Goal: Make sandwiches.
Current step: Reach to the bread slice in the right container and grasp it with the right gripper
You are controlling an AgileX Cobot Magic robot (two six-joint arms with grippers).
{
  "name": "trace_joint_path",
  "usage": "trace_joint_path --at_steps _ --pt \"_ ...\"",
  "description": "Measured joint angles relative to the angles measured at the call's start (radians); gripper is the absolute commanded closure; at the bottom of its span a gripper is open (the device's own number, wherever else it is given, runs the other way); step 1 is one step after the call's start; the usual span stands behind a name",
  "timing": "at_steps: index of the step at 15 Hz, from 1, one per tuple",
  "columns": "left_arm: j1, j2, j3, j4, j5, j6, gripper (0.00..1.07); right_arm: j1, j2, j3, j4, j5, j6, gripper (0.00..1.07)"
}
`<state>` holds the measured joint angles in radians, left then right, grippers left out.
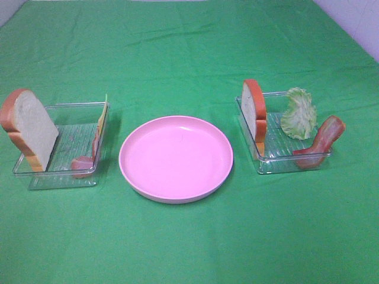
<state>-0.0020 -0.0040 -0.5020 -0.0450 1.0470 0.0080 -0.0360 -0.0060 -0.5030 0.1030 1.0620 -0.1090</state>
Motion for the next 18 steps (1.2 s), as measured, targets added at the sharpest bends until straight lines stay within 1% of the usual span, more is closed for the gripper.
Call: trace_joint_path --at_steps 18 --pt "0.0 0.0 0.0 0.0 0.0 0.0 0.42 0.0 0.0 0.0 0.0 0.0 0.0 0.36"
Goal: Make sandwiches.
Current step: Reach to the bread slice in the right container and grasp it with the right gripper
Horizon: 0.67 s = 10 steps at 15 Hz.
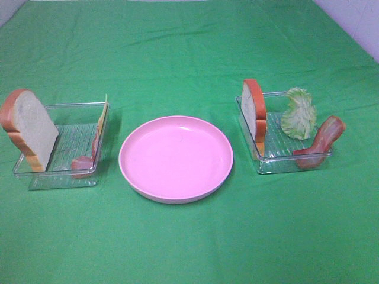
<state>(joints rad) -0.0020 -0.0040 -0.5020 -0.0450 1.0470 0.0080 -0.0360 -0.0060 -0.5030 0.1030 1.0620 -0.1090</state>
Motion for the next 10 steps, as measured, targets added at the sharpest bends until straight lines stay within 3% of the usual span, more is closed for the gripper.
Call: trace_joint_path --at_steps 10 --pt "0.0 0.0 0.0 0.0 0.0 0.0 0.42 0.0 0.0 0.0 0.0 0.0 0.0 0.36"
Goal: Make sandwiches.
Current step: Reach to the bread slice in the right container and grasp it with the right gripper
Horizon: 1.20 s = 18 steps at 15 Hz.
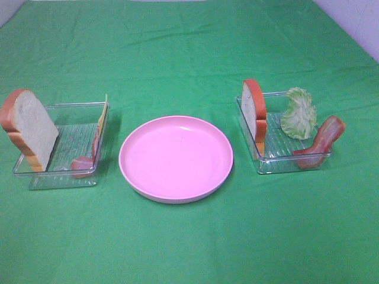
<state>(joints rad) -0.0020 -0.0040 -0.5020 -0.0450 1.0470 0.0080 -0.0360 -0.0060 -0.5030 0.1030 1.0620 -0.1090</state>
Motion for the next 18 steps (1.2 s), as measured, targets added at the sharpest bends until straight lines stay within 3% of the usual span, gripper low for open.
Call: trace_joint_path --at_steps 15,18 --pt "0.0 0.0 0.0 0.0 0.0 0.0 0.42 0.0 0.003 0.0 0.008 0.0 0.0 0.36" --pt "0.0 0.0 0.0 0.0 0.0 0.0 0.42 0.0 0.112 -0.055 0.063 -0.084 0.002 0.36"
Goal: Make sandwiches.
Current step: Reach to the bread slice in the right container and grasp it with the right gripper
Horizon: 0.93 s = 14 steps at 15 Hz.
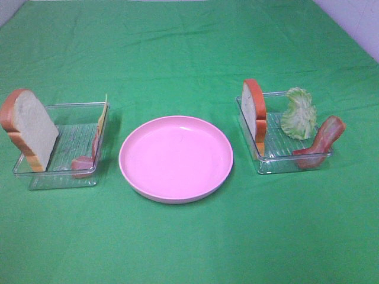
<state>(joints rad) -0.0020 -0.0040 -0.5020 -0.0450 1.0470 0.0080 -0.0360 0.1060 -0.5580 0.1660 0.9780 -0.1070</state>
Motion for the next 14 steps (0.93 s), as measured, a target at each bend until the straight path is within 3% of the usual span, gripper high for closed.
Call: trace_joint_path --at_steps 3,4,7,9,11,14 --pt "0.0 0.0 0.0 0.0 0.0 0.0 0.42 0.0 0.241 -0.074 0.021 -0.066 -0.001 0.36" --pt "0.0 0.0 0.0 0.0 0.0 0.0 0.42 0.0 0.241 -0.074 0.021 -0.066 -0.001 0.36" --pt "0.0 0.0 0.0 0.0 0.0 0.0 0.42 0.0 0.637 -0.239 0.074 -0.072 -0.031 0.36" --pt "0.0 0.0 0.0 0.0 0.0 0.0 0.42 0.0 0.826 -0.36 0.142 -0.05 -0.064 0.36" --pt "0.0 0.0 0.0 0.0 0.0 0.0 0.42 0.0 0.891 -0.403 0.166 -0.034 -0.065 0.36" --pt "0.0 0.0 0.0 0.0 0.0 0.0 0.42 0.0 1.211 -0.638 0.234 0.091 -0.072 0.36"
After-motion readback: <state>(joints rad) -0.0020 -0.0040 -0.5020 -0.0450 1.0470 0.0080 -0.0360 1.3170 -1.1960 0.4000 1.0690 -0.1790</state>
